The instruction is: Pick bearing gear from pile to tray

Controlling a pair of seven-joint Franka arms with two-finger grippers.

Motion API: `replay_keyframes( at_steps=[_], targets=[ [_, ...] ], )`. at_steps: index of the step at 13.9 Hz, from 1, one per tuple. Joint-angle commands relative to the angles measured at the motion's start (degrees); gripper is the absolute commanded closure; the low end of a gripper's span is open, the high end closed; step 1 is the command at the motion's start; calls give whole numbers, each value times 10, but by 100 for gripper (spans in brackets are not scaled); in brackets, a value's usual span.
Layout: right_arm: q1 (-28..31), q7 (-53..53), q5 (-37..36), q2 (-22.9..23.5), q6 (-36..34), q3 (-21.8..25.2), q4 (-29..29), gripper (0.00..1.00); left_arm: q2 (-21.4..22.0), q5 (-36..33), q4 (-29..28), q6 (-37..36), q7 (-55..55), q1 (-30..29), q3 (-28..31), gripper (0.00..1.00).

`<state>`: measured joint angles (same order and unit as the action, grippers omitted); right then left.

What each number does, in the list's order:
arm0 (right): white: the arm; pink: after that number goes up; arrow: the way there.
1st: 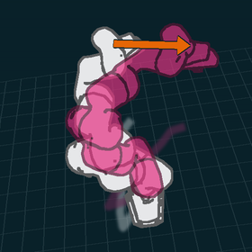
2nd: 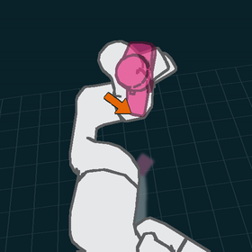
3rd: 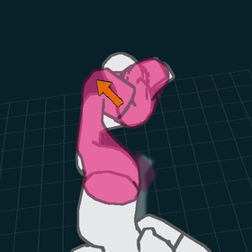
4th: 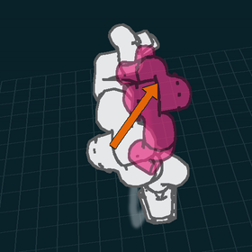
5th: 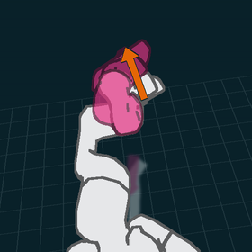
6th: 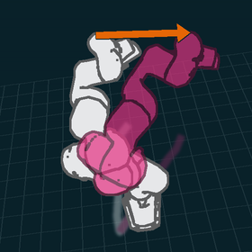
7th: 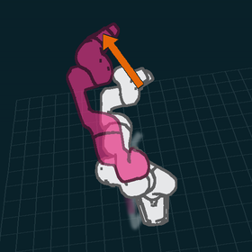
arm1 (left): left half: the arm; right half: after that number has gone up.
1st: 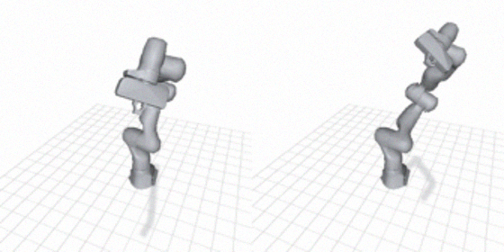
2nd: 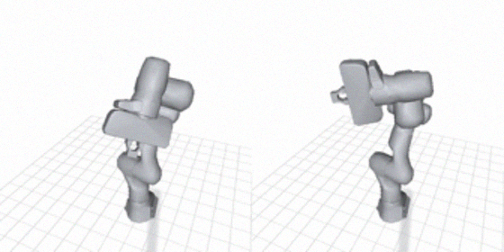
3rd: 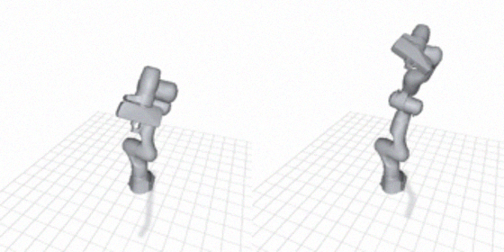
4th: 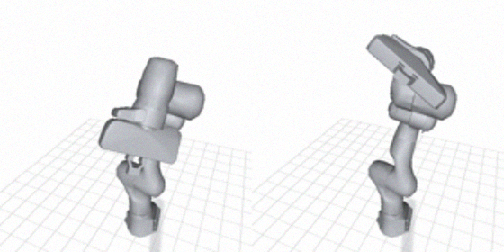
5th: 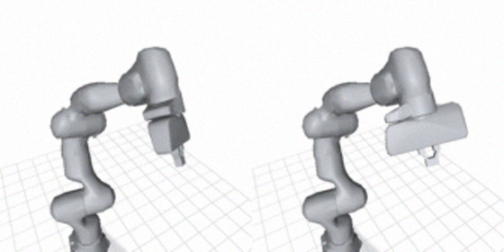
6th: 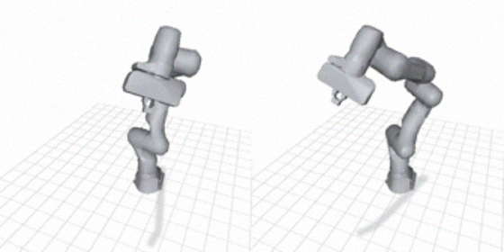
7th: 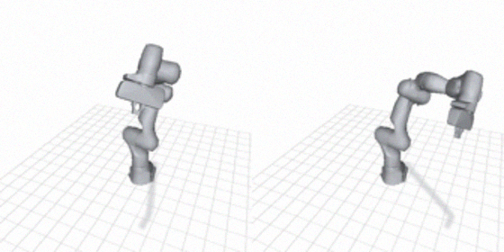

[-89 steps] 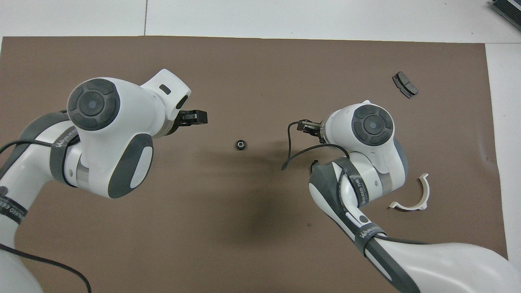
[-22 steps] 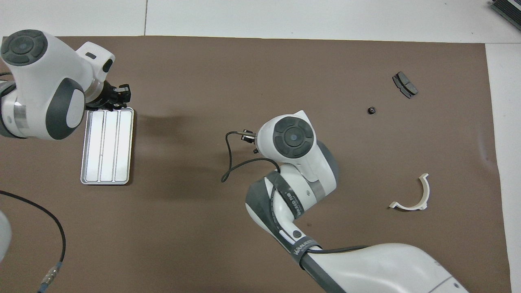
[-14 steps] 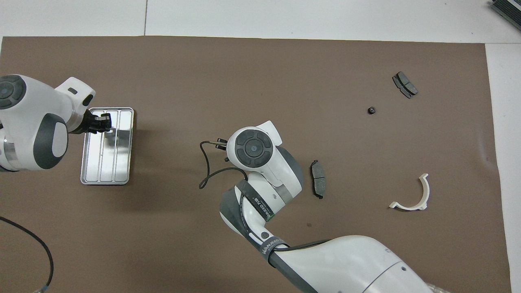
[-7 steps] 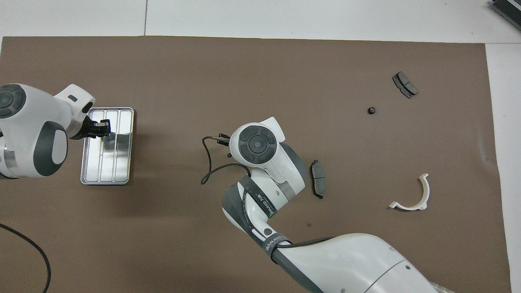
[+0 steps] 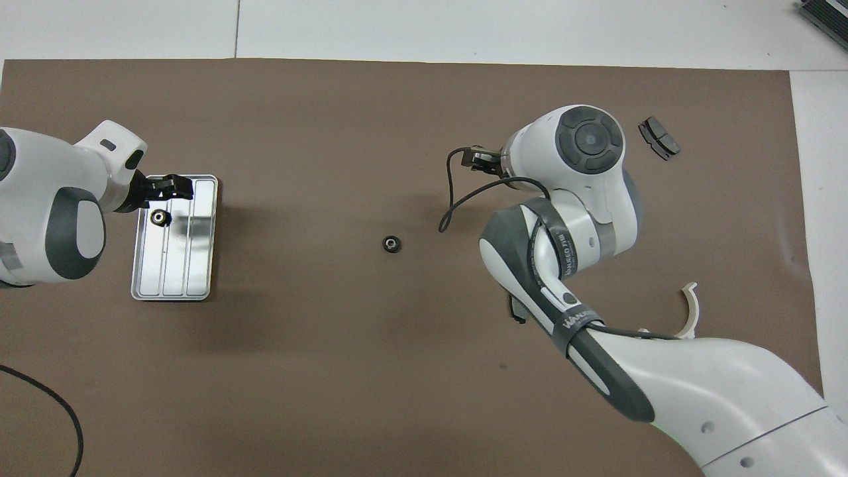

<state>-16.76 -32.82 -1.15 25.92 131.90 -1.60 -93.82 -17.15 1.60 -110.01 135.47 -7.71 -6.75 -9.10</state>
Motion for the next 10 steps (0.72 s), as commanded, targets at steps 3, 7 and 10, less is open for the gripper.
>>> replay_keyframes(
  at_steps=[3,7,10],
  targets=[
    [70,104,-8,-17,-14,-9,-29,0,-6,8,25,12,-132,126,8,20],
    [117,181,-8,-5,-11,-9,-36,0,-11,7,6,94,-192,230,8,20],
    [141,223,-8,16,2,-8,-36,0,-33,6,5,154,-184,280,8,19]
  ],
)
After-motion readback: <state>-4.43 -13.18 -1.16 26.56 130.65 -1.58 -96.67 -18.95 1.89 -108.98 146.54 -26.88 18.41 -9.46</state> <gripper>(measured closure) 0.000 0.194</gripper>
